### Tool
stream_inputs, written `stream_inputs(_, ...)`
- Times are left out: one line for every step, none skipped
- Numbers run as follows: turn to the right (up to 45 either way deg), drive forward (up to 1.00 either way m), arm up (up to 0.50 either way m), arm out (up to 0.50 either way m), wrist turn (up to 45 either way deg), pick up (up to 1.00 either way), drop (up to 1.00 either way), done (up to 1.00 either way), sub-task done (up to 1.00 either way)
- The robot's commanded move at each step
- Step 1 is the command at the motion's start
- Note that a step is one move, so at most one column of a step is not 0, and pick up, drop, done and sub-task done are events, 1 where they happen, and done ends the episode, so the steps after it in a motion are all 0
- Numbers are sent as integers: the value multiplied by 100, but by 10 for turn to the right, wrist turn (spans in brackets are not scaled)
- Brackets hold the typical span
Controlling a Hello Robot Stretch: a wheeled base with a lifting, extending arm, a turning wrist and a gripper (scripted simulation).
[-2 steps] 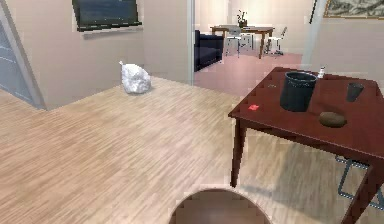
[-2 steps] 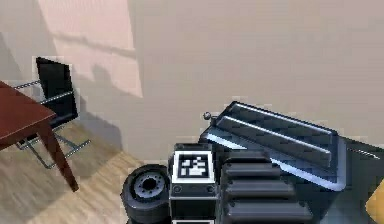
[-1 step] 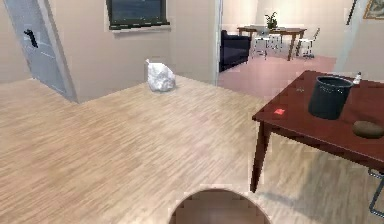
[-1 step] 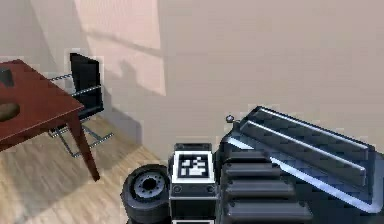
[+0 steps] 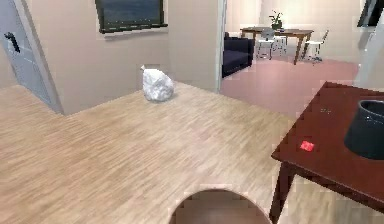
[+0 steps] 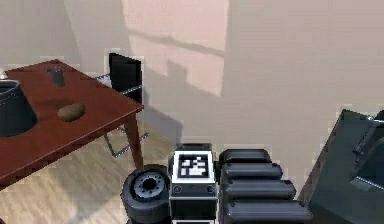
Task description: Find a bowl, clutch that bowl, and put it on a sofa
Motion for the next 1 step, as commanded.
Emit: stream_inputs(-90,0,0,0,0,0,0,0,0)
